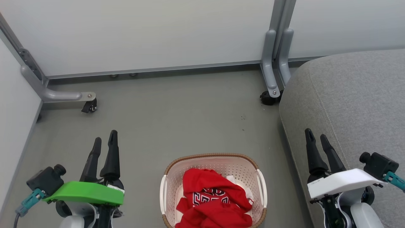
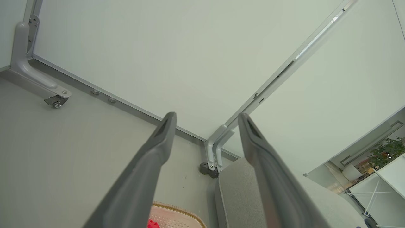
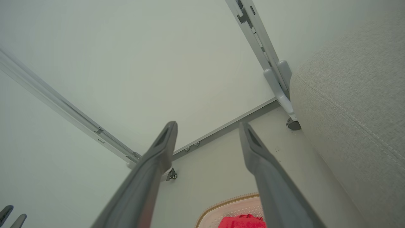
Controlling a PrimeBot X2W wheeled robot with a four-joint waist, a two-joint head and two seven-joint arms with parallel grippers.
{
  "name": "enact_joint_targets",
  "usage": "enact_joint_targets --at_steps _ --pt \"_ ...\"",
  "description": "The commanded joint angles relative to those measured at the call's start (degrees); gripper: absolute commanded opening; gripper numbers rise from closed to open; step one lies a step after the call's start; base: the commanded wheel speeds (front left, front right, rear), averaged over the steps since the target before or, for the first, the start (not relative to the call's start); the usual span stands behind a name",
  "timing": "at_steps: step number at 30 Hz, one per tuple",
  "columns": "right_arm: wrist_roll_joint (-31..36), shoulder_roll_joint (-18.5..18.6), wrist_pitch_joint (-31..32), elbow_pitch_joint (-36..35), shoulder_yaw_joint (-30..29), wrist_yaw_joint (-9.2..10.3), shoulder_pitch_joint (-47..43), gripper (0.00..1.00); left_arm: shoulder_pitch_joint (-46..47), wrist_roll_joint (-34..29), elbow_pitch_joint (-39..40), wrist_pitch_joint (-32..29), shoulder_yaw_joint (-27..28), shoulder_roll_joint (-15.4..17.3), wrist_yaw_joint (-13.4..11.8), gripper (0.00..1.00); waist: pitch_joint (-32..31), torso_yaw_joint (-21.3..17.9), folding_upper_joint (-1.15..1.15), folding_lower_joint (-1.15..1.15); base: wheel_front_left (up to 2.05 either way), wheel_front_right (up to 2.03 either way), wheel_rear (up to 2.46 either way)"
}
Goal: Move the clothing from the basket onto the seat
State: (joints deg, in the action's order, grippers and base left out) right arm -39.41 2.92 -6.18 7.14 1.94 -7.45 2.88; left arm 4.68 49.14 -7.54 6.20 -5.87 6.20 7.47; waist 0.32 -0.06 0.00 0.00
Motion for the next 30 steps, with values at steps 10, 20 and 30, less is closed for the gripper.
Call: enact_joint_targets --at_steps 10,20,30 --pt "8.48 0.0 -2.05 -1.06 -0.17 -0.03 -0.72 1.0 -0.12 -7.7 0.02 1.99 -1.89 1.24 0.02 1.0 0.02 0.22 0.0 0.0 0.0 0.0 0.0" --pt "14.54 -0.03 -3.48 -0.75 0.65 -0.04 -1.14 1.0 -0.7 -13.6 -0.79 3.42 -3.24 1.78 0.02 1.0 0.19 0.29 0.0 0.0 0.0 0.0 0.0" --pt "19.35 -0.01 -4.42 -0.14 1.13 -0.04 -1.26 1.0 -0.87 -18.62 -2.38 4.74 -4.13 1.8 0.02 1.0 0.46 0.49 0.0 0.0 0.0 0.0 0.0"
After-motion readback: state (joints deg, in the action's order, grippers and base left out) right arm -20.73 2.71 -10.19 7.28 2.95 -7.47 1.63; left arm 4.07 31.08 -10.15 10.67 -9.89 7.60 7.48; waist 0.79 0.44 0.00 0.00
